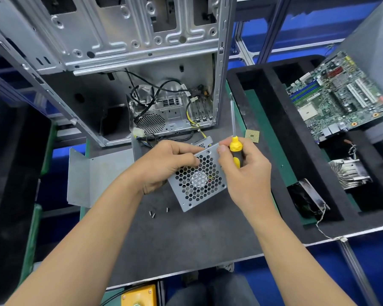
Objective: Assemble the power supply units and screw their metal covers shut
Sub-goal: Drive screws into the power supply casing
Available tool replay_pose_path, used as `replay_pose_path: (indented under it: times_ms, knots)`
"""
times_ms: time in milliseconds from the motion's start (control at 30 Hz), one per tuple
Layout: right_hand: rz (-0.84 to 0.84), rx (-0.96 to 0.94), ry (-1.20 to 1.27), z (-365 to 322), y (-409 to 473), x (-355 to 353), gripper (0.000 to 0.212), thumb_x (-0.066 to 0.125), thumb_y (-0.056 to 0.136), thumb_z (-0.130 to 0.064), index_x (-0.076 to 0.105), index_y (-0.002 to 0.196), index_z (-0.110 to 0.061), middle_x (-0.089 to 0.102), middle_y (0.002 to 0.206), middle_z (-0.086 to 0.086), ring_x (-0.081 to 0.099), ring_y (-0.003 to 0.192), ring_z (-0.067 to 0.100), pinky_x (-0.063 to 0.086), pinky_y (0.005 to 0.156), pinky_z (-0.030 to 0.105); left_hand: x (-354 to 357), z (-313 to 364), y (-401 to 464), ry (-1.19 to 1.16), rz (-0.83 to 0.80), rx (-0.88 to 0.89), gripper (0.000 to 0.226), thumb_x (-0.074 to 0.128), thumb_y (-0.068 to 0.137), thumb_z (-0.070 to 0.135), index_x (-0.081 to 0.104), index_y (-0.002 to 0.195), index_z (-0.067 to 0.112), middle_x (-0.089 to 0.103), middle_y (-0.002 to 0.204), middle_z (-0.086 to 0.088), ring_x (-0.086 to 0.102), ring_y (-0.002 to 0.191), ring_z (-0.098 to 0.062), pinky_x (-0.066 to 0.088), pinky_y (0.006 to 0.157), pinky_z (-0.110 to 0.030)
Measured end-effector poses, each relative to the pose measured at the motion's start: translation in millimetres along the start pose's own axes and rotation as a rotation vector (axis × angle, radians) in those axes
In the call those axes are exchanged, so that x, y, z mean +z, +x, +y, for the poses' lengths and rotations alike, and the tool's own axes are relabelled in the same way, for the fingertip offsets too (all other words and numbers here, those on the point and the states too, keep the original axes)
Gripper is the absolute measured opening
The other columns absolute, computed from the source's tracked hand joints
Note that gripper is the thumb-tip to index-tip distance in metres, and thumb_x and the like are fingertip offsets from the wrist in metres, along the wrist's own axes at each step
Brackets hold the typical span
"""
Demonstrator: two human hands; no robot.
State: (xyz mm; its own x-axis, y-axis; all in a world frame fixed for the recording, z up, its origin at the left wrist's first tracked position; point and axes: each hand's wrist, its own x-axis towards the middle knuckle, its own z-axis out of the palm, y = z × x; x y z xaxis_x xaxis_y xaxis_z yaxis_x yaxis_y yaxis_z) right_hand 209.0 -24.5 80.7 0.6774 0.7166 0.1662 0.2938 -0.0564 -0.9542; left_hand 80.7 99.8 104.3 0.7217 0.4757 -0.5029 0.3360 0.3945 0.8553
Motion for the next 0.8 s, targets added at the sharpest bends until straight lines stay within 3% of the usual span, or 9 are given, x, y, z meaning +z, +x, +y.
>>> replay_pose_path:
  times_ms: [133, 333, 567, 800]
  knots:
    - [0.005, -0.008, -0.004, 0, 2, 1, 0.013, 0.061, 0.094, -0.026, 0.063, 0.084, -0.034, 0.051, 0.068, 0.000, 0.042, 0.060, 0.008, 0.037, 0.055, 0.017, 0, 4, 2, 0.076, -0.004, 0.024, 0.042, 0.056, 0.088, -0.007, 0.081, 0.095, 0.025, 0.077, 0.093, -0.010, 0.072, 0.076, -0.016, 0.057, 0.063, -0.025]
    - [0.006, -0.035, -0.044, 1, -1, -1, 0.011, 0.061, 0.094, -0.027, 0.063, 0.086, -0.035, 0.054, 0.071, 0.000, 0.045, 0.063, 0.015, 0.040, 0.057, 0.026, 0, 2, 2, 0.069, -0.035, 0.053, 0.032, 0.067, 0.088, -0.003, 0.081, 0.096, 0.024, 0.077, 0.095, -0.008, 0.072, 0.080, -0.012, 0.055, 0.067, -0.020]
    - [-0.010, -0.068, -0.121, -5, -2, -1, 0.007, 0.064, 0.095, -0.021, 0.069, 0.097, -0.024, 0.053, 0.067, -0.027, 0.049, 0.063, 0.004, 0.035, 0.059, 0.010, 1, 0, 4, 0.051, 0.033, 0.051, 0.032, 0.071, 0.082, -0.006, 0.082, 0.088, 0.023, 0.077, 0.089, -0.007, 0.071, 0.076, -0.008, 0.053, 0.064, -0.016]
    - [-0.072, -0.076, -0.208, -17, 1, 0, 0.005, 0.062, 0.097, -0.020, 0.064, 0.092, -0.019, 0.045, 0.065, -0.018, 0.049, 0.067, 0.004, 0.033, 0.063, 0.012, -4, 0, 9, -0.008, 0.070, 0.003, 0.025, 0.074, 0.079, -0.005, 0.080, 0.098, 0.011, 0.076, 0.090, -0.013, 0.071, 0.077, -0.016, 0.056, 0.067, -0.025]
